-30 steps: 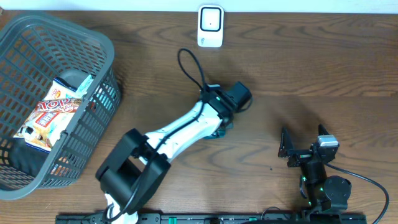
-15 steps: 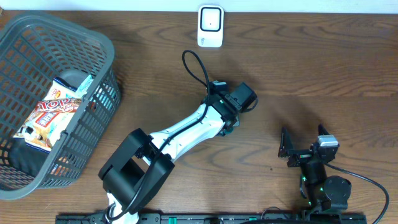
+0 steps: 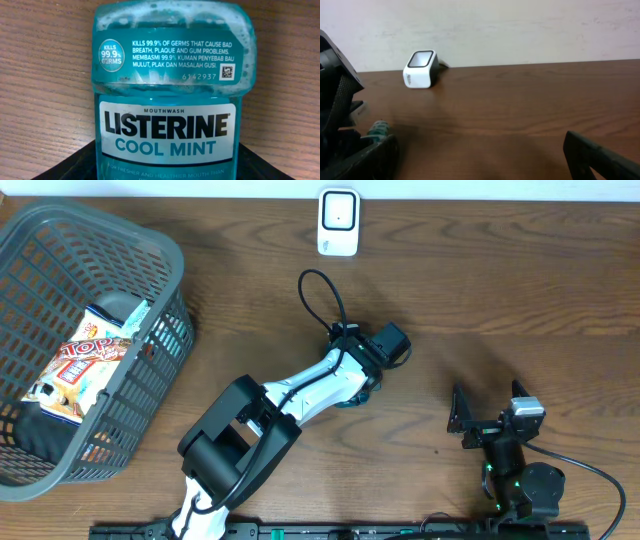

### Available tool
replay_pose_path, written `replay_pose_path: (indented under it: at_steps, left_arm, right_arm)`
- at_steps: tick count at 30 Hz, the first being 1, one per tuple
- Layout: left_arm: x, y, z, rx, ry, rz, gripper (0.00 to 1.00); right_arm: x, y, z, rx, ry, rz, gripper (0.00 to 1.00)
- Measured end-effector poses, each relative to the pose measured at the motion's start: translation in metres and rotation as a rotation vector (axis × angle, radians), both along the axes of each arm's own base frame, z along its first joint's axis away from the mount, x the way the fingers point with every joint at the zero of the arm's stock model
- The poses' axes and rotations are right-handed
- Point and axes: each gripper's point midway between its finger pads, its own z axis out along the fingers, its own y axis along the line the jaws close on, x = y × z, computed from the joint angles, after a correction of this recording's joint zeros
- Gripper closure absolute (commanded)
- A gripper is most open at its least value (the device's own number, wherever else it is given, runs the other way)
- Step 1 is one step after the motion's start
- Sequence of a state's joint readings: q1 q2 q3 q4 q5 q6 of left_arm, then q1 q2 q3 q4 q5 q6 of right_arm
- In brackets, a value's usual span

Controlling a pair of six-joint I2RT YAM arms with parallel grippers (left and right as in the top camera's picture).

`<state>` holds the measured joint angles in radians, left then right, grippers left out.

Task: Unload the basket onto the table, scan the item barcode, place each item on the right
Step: 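Carry the bottle to table centre and set it upright, release, then move the left gripper back into the basket toward the orange tissue pack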

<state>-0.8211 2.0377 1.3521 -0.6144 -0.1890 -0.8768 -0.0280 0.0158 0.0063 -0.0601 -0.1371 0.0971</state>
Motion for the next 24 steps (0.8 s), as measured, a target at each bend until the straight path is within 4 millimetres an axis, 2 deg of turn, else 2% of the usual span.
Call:
replay_pose_path:
  at_steps: [1,5,6,7,12,14,15,19,21,24]
  left_arm:
    - [-0.003,0.003,0.000,0.019,0.013,-0.018,0.04]
    - [-0.010,0.015,0.010,0.100,0.053,-0.093,0.02]
    - [-0.011,0.021,0.020,0.138,0.052,-0.107,0.02]
    - [-0.008,0.029,0.038,0.166,0.016,-0.113,0.04]
    - [-0.001,0.064,0.101,0.252,-0.108,-0.083,0.33]
    - [0.007,0.079,0.116,0.272,-0.146,-0.043,0.54]
    - [0.011,0.086,0.119,0.288,-0.153,-0.029,0.68]
    - [0.026,0.122,0.122,0.342,-0.155,0.059,0.86]
    - [0.035,0.145,0.124,0.364,-0.156,0.123,0.92]
    - [0.047,0.181,0.126,0.390,-0.149,0.220,0.92]
  right_arm:
    - [0.000,0.000,0.000,0.000,0.000,0.000,0.01]
    - [0.000,0.000,0.000,0.000,0.000,0.000,0.01]
    - [0.000,0.000,0.000,0.000,0.000,0.000,0.01]
    - [0.000,0.000,0.000,0.000,0.000,0.000,0.01]
    - [0.000,0.000,0.000,0.000,0.000,0.000,0.01]
    - [0.000,0.000,0.000,0.000,0.000,0.000,0.01]
    - [0.000,0.000,0.000,0.000,0.000,0.000,0.01]
    - [0.000,0.000,0.000,0.000,0.000,0.000,0.01]
    - [0.000,0.000,0.000,0.000,0.000,0.000,0.01]
    - [0.000,0.000,0.000,0.000,0.000,0.000,0.01]
